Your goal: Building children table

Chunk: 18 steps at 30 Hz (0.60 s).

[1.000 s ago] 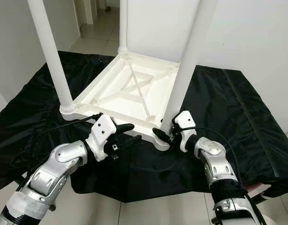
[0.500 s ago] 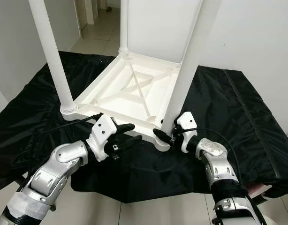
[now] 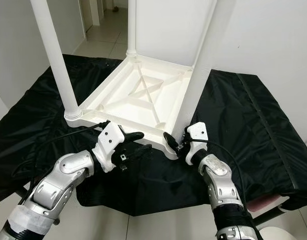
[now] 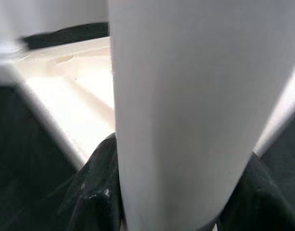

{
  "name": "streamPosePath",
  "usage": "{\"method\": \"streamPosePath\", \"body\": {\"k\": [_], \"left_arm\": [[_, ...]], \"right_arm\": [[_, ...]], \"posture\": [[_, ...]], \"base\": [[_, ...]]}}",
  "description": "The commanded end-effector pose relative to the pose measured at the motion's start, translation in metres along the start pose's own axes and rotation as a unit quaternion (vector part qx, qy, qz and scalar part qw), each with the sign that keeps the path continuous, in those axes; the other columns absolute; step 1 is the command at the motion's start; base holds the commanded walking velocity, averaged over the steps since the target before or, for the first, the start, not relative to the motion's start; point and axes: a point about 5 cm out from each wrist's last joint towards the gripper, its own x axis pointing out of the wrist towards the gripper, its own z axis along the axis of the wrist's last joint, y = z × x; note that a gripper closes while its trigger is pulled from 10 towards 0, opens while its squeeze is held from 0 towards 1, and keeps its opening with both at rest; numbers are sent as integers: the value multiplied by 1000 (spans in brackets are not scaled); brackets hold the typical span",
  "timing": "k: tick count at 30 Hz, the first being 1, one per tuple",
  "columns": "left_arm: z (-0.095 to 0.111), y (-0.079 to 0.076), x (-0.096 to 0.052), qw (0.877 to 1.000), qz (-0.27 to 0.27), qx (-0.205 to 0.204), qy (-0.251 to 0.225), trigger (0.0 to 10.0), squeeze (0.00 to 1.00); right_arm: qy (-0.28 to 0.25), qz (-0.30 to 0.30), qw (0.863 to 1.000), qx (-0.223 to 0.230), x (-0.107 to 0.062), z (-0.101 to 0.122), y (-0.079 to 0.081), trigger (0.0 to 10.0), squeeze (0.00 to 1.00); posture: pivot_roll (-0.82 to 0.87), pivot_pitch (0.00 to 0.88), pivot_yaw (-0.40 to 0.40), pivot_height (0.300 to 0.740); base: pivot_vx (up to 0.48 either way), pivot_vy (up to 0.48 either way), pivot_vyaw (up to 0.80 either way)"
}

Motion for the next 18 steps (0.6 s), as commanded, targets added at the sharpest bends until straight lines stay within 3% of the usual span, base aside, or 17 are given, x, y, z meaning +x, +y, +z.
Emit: {"method": "streamPosePath", "body": {"k": [1,7,8,9,10,11,12,13,14,18], "left_arm": [[2,-2,-1,1000,-6,0,-2,10000,0],[3,-3,-1,1000,-6,1,-1,10000,0],[3,-2,-1,1000,-3,1,-1,10000,0],[3,-2,-1,1000,-3,1,-1,10000,0],[3,-1,-1,1000,0,1,-1,10000,0],[3,-1,-1,1000,0,1,-1,10000,0],[3,-2,-1,1000,2,-3,-2,10000,0],[3,-2,-1,1000,2,-3,-2,10000,0],[3,-2,-1,1000,3,-5,-3,10000,0],[3,-5,1,1000,-7,-6,-5,10000,0]], "right_arm": [[-10,-57,998,17,-2,4,-8,10000,0],[-10,-162,986,44,-5,3,6,10000,0],[-8,-212,976,56,-6,2,15,10000,0],[-8,-212,976,56,-6,2,15,10000,0],[-4,-251,966,64,-8,2,21,10000,0],[-4,-251,966,64,-8,2,21,10000,0],[-4,-259,962,81,-5,4,37,10000,0],[-4,-259,962,81,-5,4,37,10000,0],[-6,-257,962,93,-3,5,48,10000,0],[-11,-254,963,91,-5,10,50,10000,0]], "posture": [[27,0,-35,740],[39,0,-48,740],[42,0,-49,740],[42,0,-49,740],[42,0,-49,740],[42,0,-49,740],[35,4,-39,740],[35,4,-39,740],[35,4,-39,740],[24,9,-35,740]], "base": [[0,0,0],[0,0,0],[0,0,0],[0,0,0],[0,0,0],[0,0,0],[0,0,0],[0,0,0],[0,0,0],[0,0,0]]}}
